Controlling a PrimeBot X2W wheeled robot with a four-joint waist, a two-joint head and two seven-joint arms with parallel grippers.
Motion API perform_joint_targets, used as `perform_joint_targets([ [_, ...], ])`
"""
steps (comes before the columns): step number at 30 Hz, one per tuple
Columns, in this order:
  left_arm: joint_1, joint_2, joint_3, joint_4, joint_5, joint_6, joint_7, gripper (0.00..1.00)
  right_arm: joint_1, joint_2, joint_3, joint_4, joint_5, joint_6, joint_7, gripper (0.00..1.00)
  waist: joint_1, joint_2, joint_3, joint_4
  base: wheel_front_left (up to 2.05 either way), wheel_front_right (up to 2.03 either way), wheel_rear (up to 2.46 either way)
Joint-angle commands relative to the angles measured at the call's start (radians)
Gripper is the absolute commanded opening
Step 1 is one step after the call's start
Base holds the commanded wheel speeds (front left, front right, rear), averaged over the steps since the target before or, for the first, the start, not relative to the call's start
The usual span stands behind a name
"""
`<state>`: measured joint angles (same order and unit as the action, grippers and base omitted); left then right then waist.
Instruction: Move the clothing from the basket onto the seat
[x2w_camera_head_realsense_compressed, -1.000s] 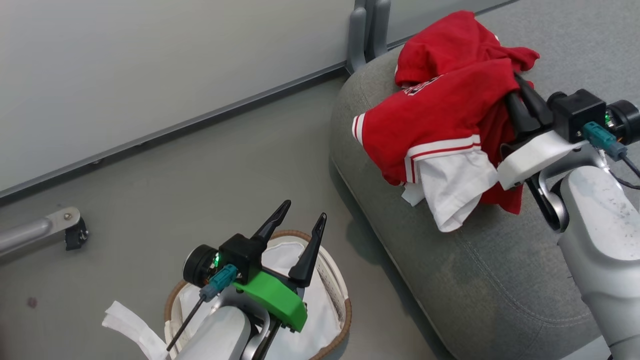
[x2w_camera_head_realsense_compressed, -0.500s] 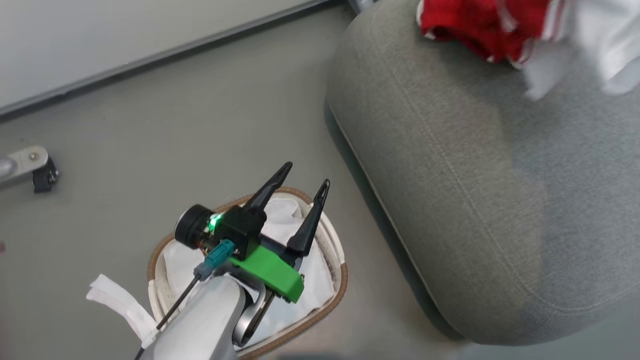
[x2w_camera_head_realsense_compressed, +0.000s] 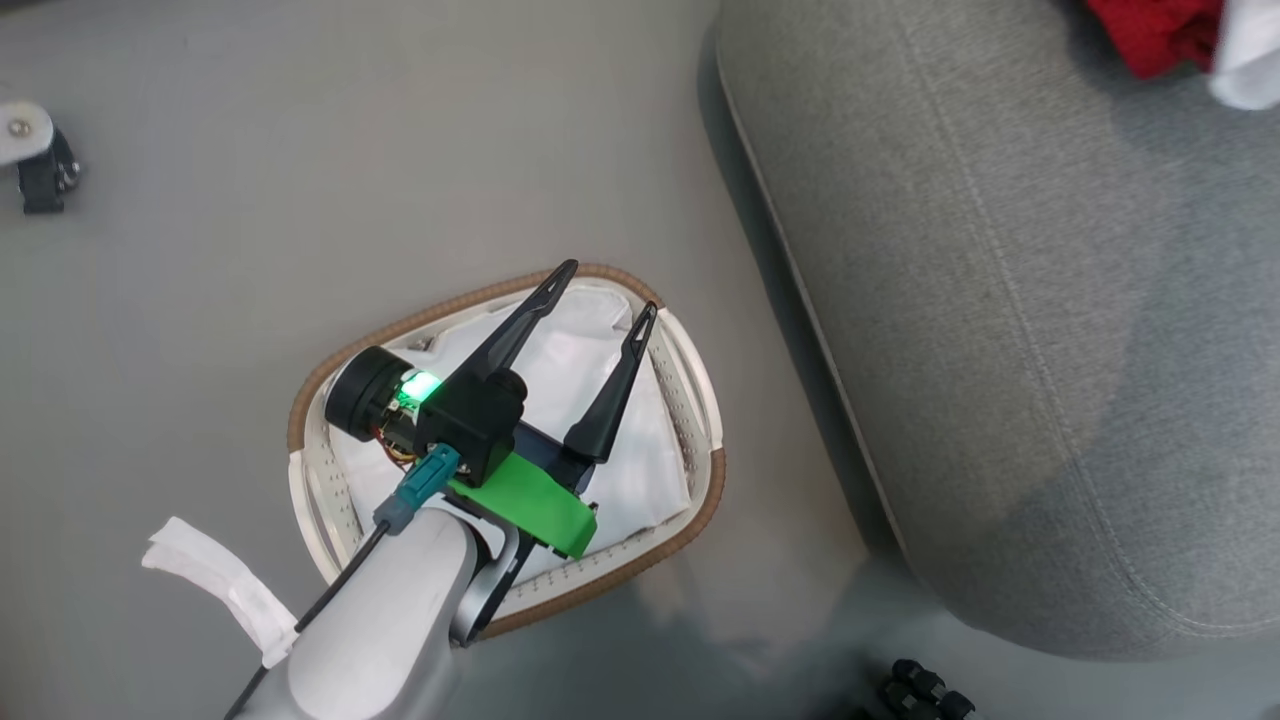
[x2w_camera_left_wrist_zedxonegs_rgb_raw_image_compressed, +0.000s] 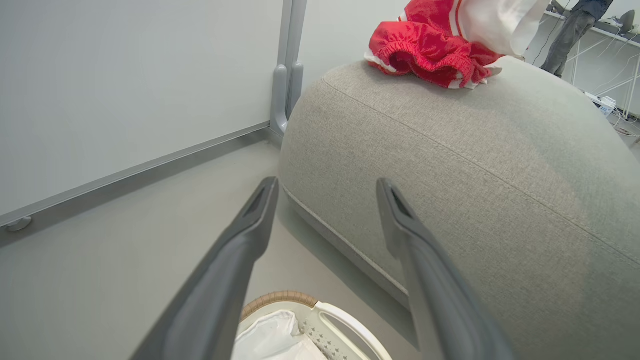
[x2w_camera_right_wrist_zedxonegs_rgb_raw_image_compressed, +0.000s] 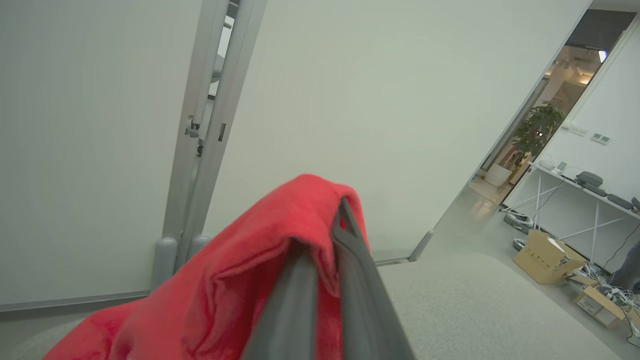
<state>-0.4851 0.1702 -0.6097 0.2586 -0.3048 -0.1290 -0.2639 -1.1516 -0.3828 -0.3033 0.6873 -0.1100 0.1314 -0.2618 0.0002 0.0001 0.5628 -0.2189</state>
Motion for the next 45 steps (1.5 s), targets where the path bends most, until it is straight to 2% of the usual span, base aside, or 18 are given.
perform_joint_targets([
  [1, -0.019, 0.007, 0.008, -0.003, 0.008, -0.003, -0.001, 1.00, 0.035, 0.015, -0.014, 0.011, -0.010, -0.001, -0.004, 0.00, -0.0002, -0.0001, 0.065, 0.033, 0.00, 0.00, 0.00],
  [5, -0.017, 0.007, 0.018, -0.002, 0.011, -0.003, -0.001, 1.00, 0.124, 0.063, -0.041, 0.021, -0.033, -0.001, -0.004, 0.00, -0.0002, -0.0001, 0.076, 0.035, 0.00, 0.00, 0.00],
  [12, 0.002, 0.010, 0.035, 0.003, 0.015, -0.003, -0.001, 1.00, 0.219, 0.109, -0.051, 0.006, -0.043, -0.001, -0.004, 0.00, -0.0002, -0.0001, 0.067, 0.026, 0.00, 0.00, 0.00],
  [14, 0.007, 0.011, 0.037, 0.002, 0.018, -0.003, -0.001, 1.00, 0.238, 0.118, -0.051, -0.017, -0.050, -0.001, -0.004, 0.22, -0.0002, -0.0001, 0.058, 0.021, 0.00, 0.00, 0.00],
  [15, 0.010, 0.011, 0.038, 0.002, 0.017, -0.003, -0.001, 1.00, 0.252, 0.124, -0.048, -0.034, -0.054, -0.001, -0.004, 0.47, -0.0002, -0.0001, 0.052, 0.019, 0.00, 0.00, 0.00],
  [16, 0.012, 0.011, 0.041, 0.001, 0.018, -0.003, -0.001, 1.00, 0.262, 0.130, -0.043, -0.047, -0.058, -0.001, -0.004, 0.92, -0.0002, -0.0001, 0.046, 0.017, 0.00, 0.00, 0.00],
  [17, 0.014, 0.010, 0.048, -0.005, 0.022, -0.003, -0.001, 1.00, 0.276, 0.136, -0.039, -0.059, -0.061, -0.001, -0.003, 1.00, -0.0002, -0.0001, 0.039, 0.015, 0.00, 0.00, 0.00],
  [24, 0.041, -0.012, 0.088, -0.018, 0.022, -0.003, -0.001, 1.00, 0.368, 0.153, 0.000, -0.119, -0.095, -0.001, -0.003, 1.00, -0.0002, -0.0001, -0.030, 0.013, 0.00, 0.00, 0.00],
  [31, 0.088, -0.035, 0.164, -0.007, 0.001, -0.003, -0.001, 1.00, 0.425, 0.161, 0.051, -0.128, -0.068, -0.001, -0.003, 1.00, -0.0002, -0.0001, -0.151, 0.036, 0.00, 0.00, 0.00],
  [37, 0.149, -0.057, 0.270, -0.018, -0.005, -0.003, -0.001, 1.00, 0.452, 0.179, 0.113, -0.130, -0.035, -0.001, -0.003, 1.00, -0.0002, -0.0001, -0.268, 0.074, 0.00, 0.00, 0.00],
  [45, 0.256, -0.086, 0.442, -0.028, 0.006, -0.003, -0.001, 1.00, 0.528, 0.250, 0.179, -0.115, 0.019, -0.001, -0.003, 1.00, -0.0002, -0.0001, -0.396, 0.128, 0.00, 0.00, 0.00],
])
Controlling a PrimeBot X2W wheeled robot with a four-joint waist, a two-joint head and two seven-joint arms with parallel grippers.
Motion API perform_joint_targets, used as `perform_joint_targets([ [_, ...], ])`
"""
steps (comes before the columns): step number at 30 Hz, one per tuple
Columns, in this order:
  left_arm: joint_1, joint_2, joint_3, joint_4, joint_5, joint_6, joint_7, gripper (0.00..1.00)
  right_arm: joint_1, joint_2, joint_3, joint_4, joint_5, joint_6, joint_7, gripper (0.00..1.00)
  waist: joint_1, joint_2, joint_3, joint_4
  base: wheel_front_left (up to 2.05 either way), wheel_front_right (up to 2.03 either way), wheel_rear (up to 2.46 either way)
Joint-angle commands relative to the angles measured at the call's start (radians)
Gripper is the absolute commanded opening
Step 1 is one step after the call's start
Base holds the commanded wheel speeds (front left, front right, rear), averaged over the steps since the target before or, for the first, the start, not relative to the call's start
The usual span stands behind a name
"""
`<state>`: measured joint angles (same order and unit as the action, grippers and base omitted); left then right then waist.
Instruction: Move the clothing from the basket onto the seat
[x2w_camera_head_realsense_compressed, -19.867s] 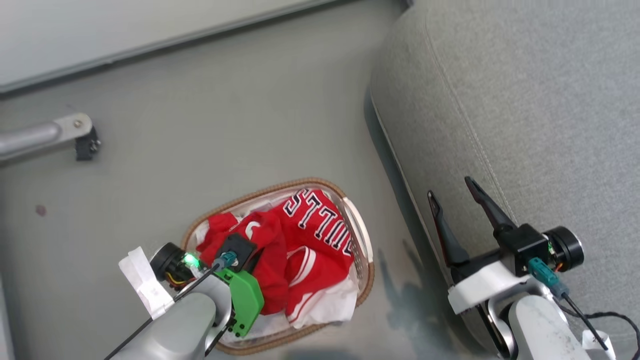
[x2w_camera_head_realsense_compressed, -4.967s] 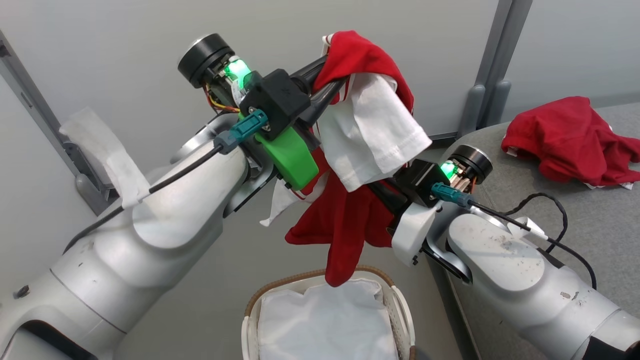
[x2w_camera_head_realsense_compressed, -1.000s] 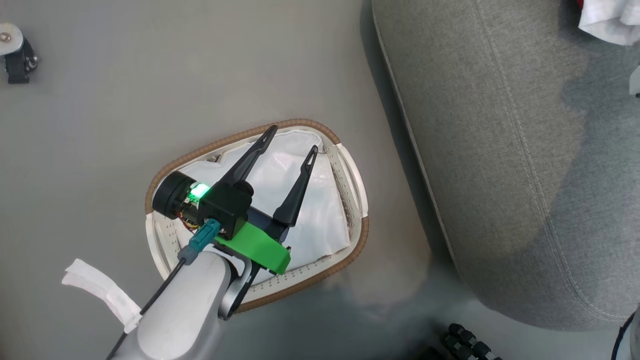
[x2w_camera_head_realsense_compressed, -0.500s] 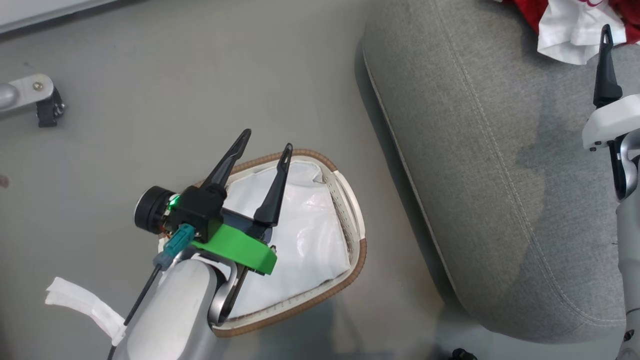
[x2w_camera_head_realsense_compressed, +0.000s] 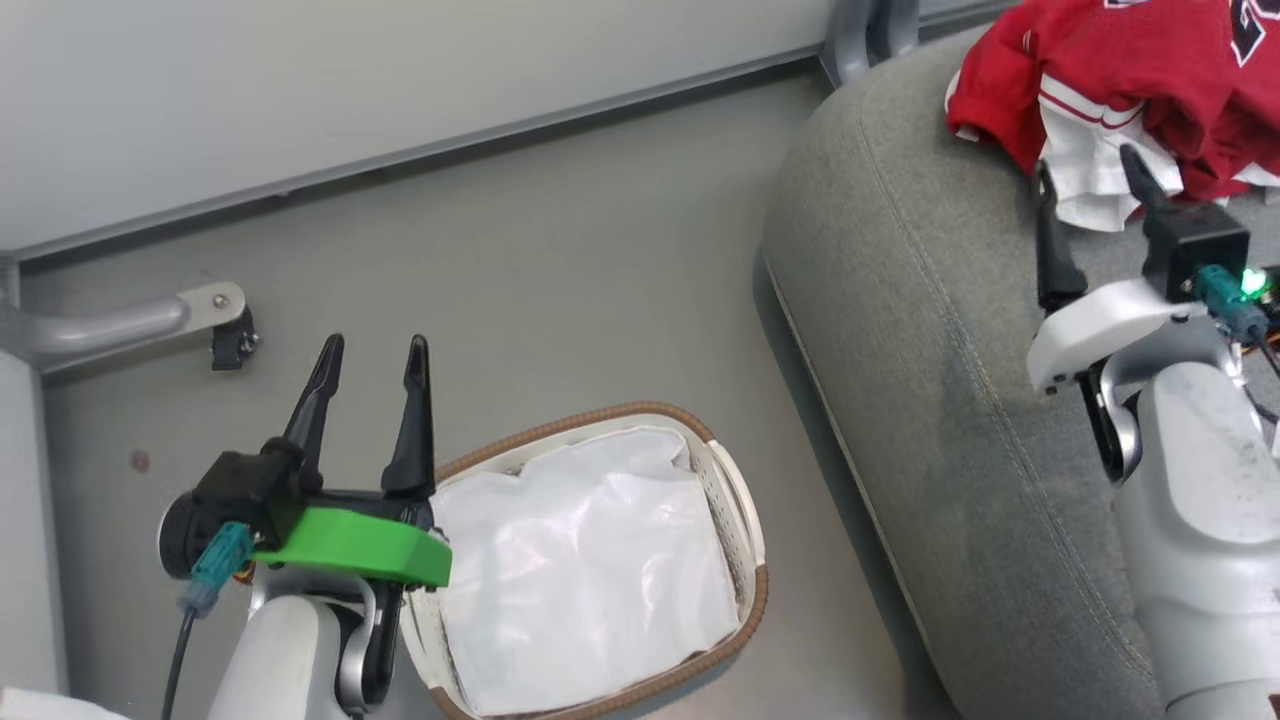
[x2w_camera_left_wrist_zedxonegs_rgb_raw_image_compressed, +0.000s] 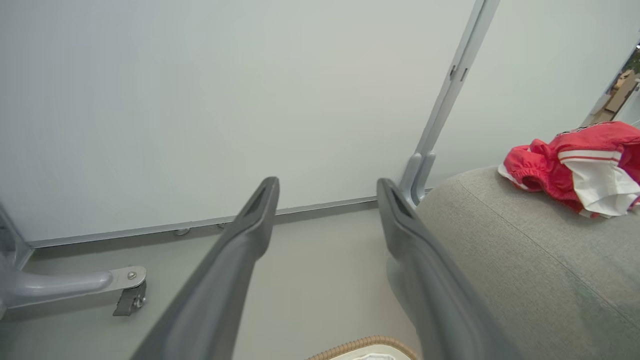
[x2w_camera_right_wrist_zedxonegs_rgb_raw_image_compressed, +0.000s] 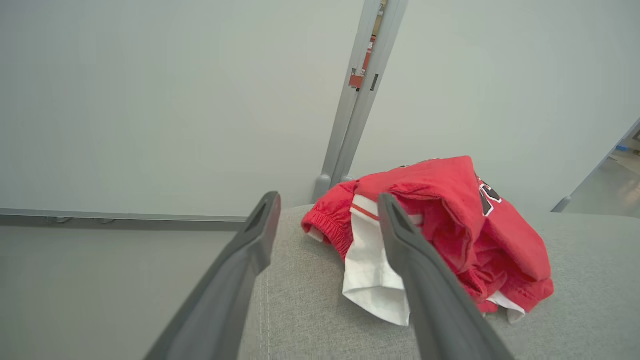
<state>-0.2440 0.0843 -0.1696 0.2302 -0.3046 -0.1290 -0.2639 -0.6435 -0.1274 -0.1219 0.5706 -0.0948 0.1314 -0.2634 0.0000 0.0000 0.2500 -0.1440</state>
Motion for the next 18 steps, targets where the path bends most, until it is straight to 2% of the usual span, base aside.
perform_joint_targets([
  [1, 0.030, -0.003, 0.021, 0.001, 0.010, -0.003, -0.001, 1.00, 0.036, 0.003, 0.005, 0.001, 0.019, -0.001, -0.002, 1.00, 0.0000, 0.0000, -0.095, 0.060, 0.00, 0.00, 0.00],
  [11, 0.158, -0.024, 0.161, 0.036, 0.016, -0.003, -0.001, 1.00, 0.191, 0.067, 0.061, -0.052, 0.093, -0.001, -0.002, 1.00, 0.0000, 0.0000, -0.157, 0.119, 0.00, 0.00, 0.00],
  [18, 0.230, -0.031, 0.192, 0.047, 0.000, -0.003, -0.001, 1.00, 0.314, 0.075, 0.100, -0.135, 0.149, -0.001, -0.002, 1.00, 0.0000, 0.0000, -0.174, 0.143, 0.00, 0.00, 0.00],
])
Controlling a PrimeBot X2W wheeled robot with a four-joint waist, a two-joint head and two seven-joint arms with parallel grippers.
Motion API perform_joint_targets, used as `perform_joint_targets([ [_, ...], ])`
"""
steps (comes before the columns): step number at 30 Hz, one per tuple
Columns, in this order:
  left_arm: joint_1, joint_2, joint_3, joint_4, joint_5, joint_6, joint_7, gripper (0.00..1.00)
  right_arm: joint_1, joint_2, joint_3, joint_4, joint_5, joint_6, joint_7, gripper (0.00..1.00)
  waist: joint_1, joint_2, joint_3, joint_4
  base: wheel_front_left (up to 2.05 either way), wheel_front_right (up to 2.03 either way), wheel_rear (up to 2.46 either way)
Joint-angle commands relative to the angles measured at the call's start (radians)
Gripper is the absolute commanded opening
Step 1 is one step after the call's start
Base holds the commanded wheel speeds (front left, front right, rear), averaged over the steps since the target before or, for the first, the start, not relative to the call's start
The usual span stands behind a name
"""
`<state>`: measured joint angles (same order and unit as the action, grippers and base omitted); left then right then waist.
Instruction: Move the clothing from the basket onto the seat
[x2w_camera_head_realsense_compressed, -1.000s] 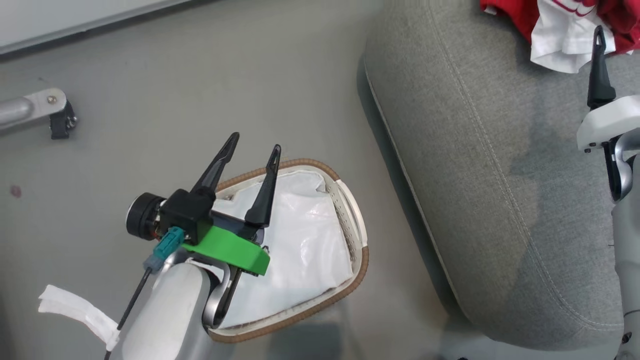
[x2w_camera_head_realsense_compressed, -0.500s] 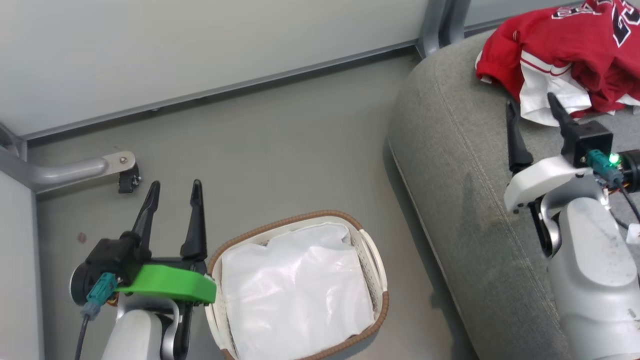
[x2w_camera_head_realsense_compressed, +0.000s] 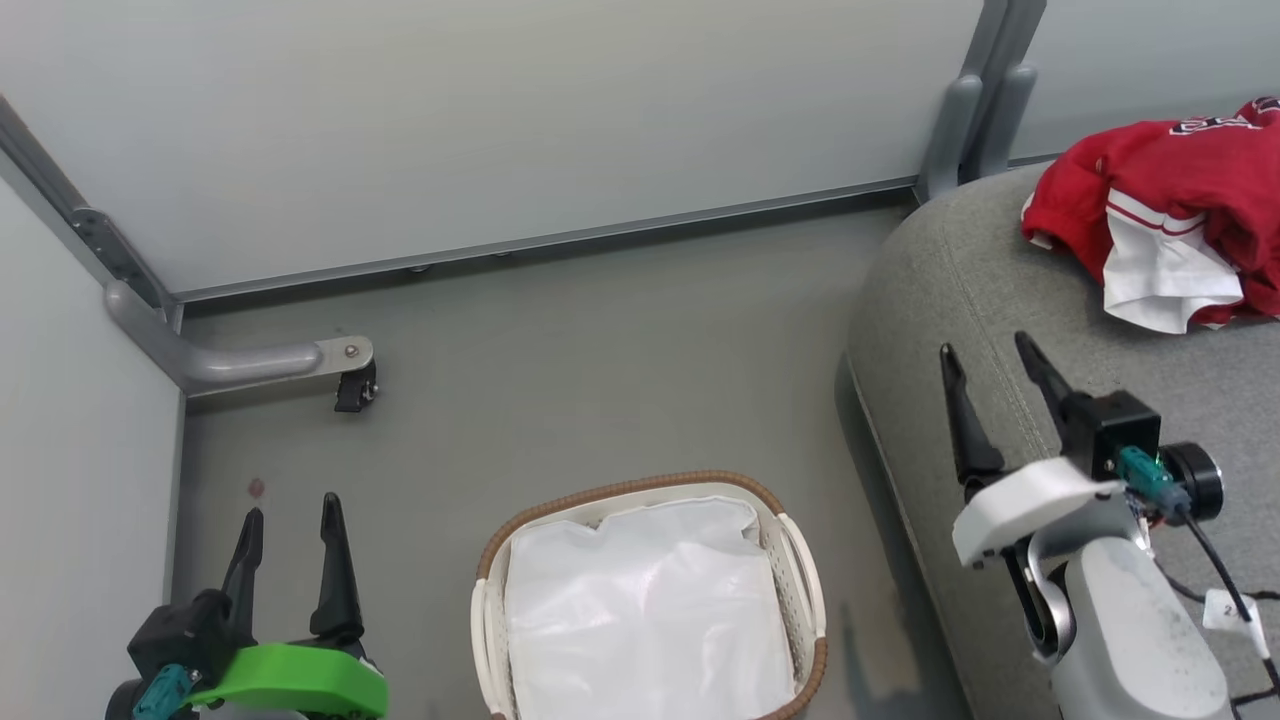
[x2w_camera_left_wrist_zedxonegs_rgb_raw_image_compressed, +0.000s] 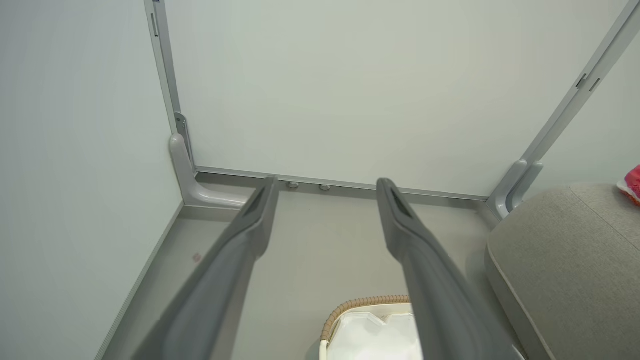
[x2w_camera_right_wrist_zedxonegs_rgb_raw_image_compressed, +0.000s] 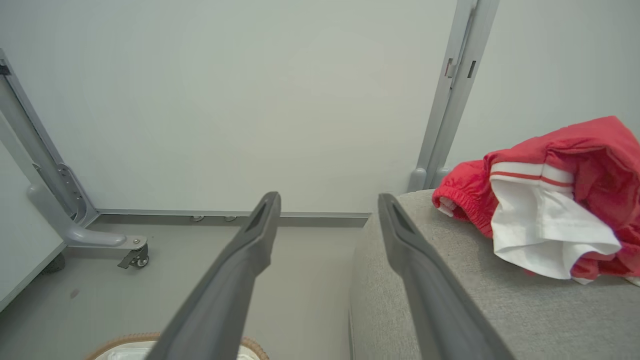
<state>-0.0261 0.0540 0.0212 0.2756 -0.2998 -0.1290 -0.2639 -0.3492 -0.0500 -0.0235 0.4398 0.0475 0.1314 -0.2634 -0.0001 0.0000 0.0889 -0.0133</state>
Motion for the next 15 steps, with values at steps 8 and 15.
perform_joint_targets([
  [8, 0.061, -0.003, -0.010, -0.010, -0.043, -0.003, -0.001, 1.00, 0.189, -0.002, 0.035, -0.167, 0.086, -0.001, -0.002, 1.00, 0.0001, 0.0000, -0.041, 0.005, 0.00, 0.00, 0.00],
  [15, 0.083, -0.002, -0.037, -0.013, -0.059, 0.002, -0.001, 1.00, 0.250, -0.003, 0.051, -0.192, 0.118, -0.001, -0.002, 1.00, 0.0001, 0.0000, -0.054, -0.011, 0.00, 0.00, 0.00],
])
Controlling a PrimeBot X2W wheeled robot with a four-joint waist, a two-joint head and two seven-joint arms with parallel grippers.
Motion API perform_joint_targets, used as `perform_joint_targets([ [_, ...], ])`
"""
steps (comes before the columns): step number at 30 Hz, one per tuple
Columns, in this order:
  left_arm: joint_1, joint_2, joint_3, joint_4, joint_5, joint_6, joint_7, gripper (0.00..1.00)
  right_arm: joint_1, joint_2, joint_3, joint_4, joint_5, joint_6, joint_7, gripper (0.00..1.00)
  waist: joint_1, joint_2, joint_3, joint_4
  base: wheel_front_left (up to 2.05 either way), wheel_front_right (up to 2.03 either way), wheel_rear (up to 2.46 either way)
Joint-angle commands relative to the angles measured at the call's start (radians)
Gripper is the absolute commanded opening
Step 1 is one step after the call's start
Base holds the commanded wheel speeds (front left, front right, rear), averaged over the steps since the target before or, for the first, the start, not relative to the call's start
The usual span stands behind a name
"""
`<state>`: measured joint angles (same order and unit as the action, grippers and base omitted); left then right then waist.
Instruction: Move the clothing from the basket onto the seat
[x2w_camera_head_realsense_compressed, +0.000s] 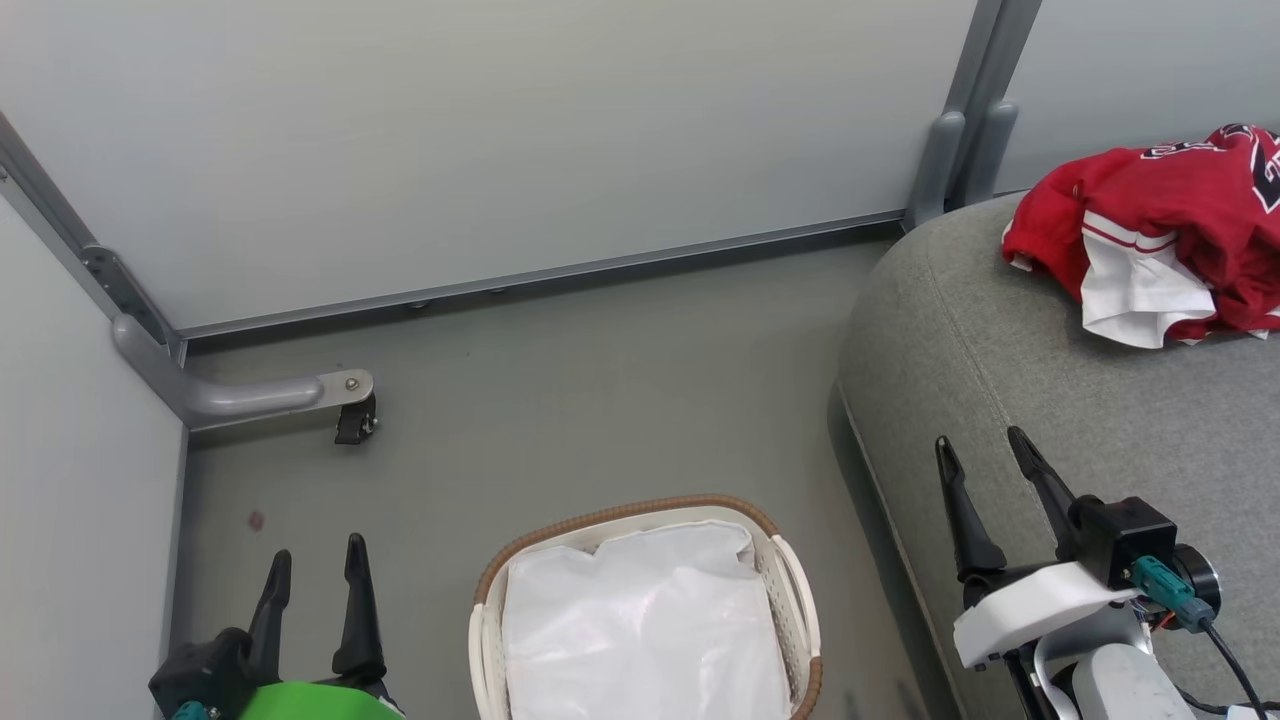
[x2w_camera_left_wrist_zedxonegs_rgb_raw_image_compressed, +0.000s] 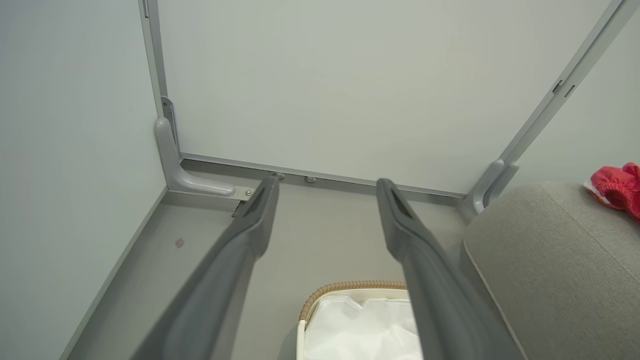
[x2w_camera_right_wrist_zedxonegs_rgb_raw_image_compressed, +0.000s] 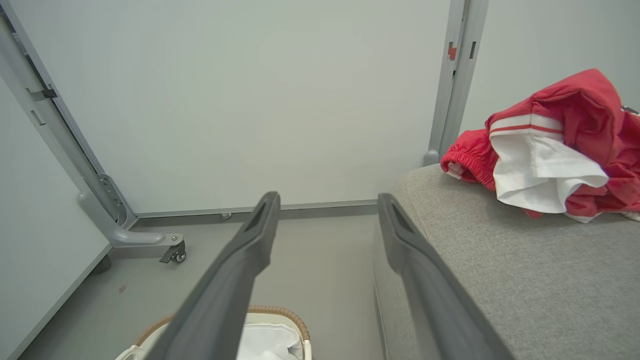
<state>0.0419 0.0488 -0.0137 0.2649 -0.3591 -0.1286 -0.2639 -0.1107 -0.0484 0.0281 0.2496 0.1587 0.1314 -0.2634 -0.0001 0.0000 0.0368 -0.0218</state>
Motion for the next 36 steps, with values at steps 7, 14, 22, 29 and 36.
perform_joint_targets([
  [7, 0.021, 0.004, -0.012, 0.010, -0.012, 0.004, -0.001, 1.00, 0.028, -0.004, -0.014, 0.022, 0.004, -0.001, -0.002, 1.00, 0.0001, 0.0000, -0.008, 0.005, 0.00, 0.00, 0.00],
  [14, 0.026, 0.003, -0.009, 0.022, -0.013, 0.005, -0.001, 1.00, 0.029, -0.004, -0.019, 0.037, 0.005, -0.001, -0.002, 1.00, 0.0001, 0.0000, -0.010, 0.011, 0.00, 0.00, 0.00],
  [22, 0.013, 0.003, -0.006, 0.029, -0.012, 0.006, -0.001, 1.00, 0.018, -0.004, -0.017, 0.031, 0.008, -0.001, -0.002, 1.00, 0.0001, 0.0000, -0.009, 0.017, 0.00, 0.00, 0.00],
  [29, 0.012, -0.003, -0.010, 0.050, -0.013, 0.002, 0.002, 0.00, 0.024, 0.005, -0.015, 0.056, 0.004, 0.000, 0.002, 0.00, 0.0001, 0.0000, -0.008, 0.018, 0.00, 0.00, 0.00],
  [36, -0.002, -0.004, 0.000, 0.057, -0.113, 0.002, 0.032, 0.00, 0.025, 0.007, -0.027, 0.064, 0.120, 0.000, 0.035, 0.00, 0.0001, 0.0000, -0.010, 0.018, 0.00, 0.00, 0.00],
])
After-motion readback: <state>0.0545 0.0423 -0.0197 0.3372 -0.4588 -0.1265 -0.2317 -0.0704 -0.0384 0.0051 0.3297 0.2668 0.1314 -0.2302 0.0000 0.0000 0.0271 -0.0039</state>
